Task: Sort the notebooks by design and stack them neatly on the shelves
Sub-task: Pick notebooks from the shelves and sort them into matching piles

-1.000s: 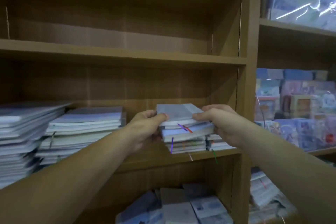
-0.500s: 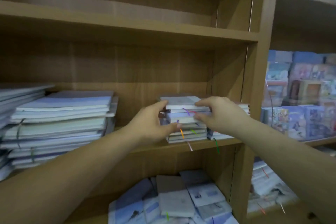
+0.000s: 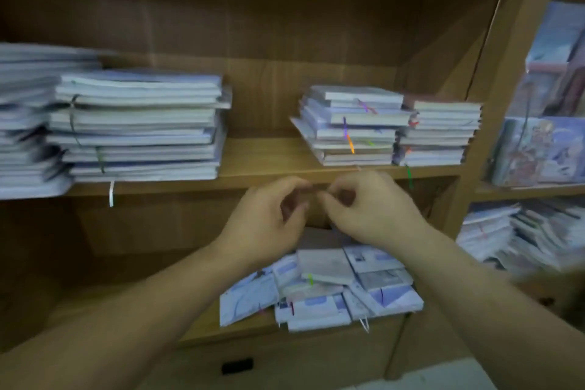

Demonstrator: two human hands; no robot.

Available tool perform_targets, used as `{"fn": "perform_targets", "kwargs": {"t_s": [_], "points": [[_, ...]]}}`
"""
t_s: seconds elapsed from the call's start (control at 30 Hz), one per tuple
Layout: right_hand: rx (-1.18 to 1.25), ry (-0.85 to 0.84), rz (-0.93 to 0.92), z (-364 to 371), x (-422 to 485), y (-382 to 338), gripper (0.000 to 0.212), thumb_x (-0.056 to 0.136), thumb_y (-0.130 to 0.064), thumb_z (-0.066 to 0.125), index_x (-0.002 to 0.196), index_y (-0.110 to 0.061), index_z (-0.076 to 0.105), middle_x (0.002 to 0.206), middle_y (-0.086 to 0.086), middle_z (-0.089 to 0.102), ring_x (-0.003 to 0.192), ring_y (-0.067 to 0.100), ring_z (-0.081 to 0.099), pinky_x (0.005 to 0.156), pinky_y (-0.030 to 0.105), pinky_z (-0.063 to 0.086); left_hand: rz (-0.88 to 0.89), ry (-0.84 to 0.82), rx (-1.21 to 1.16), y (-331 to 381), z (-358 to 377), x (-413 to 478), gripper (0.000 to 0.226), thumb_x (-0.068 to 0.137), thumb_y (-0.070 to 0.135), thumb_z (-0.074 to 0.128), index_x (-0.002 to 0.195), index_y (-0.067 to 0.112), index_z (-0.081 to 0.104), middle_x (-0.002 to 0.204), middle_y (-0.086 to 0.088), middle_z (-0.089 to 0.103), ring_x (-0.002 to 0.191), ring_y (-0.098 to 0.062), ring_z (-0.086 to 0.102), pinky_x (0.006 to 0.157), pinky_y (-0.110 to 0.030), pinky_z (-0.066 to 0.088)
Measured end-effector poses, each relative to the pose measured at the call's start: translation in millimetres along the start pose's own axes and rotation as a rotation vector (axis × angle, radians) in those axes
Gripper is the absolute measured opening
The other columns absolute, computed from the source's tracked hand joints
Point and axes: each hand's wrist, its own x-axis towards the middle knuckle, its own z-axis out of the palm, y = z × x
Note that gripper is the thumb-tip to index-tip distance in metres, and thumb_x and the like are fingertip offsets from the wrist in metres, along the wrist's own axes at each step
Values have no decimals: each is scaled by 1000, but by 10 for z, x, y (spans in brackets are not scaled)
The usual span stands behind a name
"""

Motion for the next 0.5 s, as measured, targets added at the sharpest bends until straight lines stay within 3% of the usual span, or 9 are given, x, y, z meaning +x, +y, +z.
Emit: {"fn": "perform_targets", "kwargs": {"t_s": [0.07, 0.13, 0.17, 0.2, 0.27, 0.37, 0.5], "points": [[232, -372, 208, 372, -84, 94, 35, 86, -54, 69, 69, -23, 71, 65, -6, 65, 67, 15, 63, 64, 36, 54, -208, -116, -13, -360, 129, -478, 22, 92, 24, 65, 114, 27, 70, 90, 14, 70, 80, -3, 67, 72, -29, 58], [335, -544, 374, 767, -156, 234, 41, 90, -45, 73, 61, -17, 63, 62, 7, 57, 66, 29, 57, 66, 37, 49, -456, -165, 11, -721, 276, -939, 25, 94, 24, 64, 118, 23, 70, 99, 13, 70, 89, -4, 66, 81, -30, 57], [320, -531, 417, 998, -190, 324, 37, 92, -42, 72, 70, -13, 69, 72, 12, 63, 73, 33, 61, 75, 38, 51, -561, -190, 31, -858, 344, -1142, 25, 94, 22, 64, 118, 20, 70, 104, 9, 70, 93, -7, 66, 83, -29, 56], [295, -495, 448, 1234, -229, 412, 34, 93, -42, 70, 93, -9, 76, 97, 15, 72, 92, 33, 66, 89, 39, 52, -643, -223, 32, -984, 414, -1320, 22, 93, 19, 65, 114, 19, 70, 106, 5, 70, 93, -9, 66, 83, -27, 55], [269, -431, 485, 1634, -342, 471, 54, 94, -45, 67, 136, -11, 62, 142, 7, 58, 127, 24, 57, 106, 36, 46, -749, -297, -1, -1182, 522, -1545, 8, 90, 13, 67, 96, 19, 68, 100, -1, 70, 89, -13, 65, 77, -23, 52], [284, -360, 405, 2052, -494, 554, 54, 96, -46, 63, 142, -19, 56, 149, 0, 51, 133, 19, 50, 110, 36, 43, -849, -324, 26, -1497, 682, -1635, 7, 91, 22, 67, 93, 15, 67, 102, -5, 70, 87, -17, 65, 72, -30, 52], [191, -367, 283, 2445, -459, 786, 62, 94, -52, 63, 147, -24, 50, 155, -2, 45, 143, 17, 39, 116, 35, 37, -959, -301, 132, -1858, 915, -1639, 49, 97, 45, 61, 136, 16, 58, 133, -6, 64, 115, -25, 62, 85, -25, 47]]}}
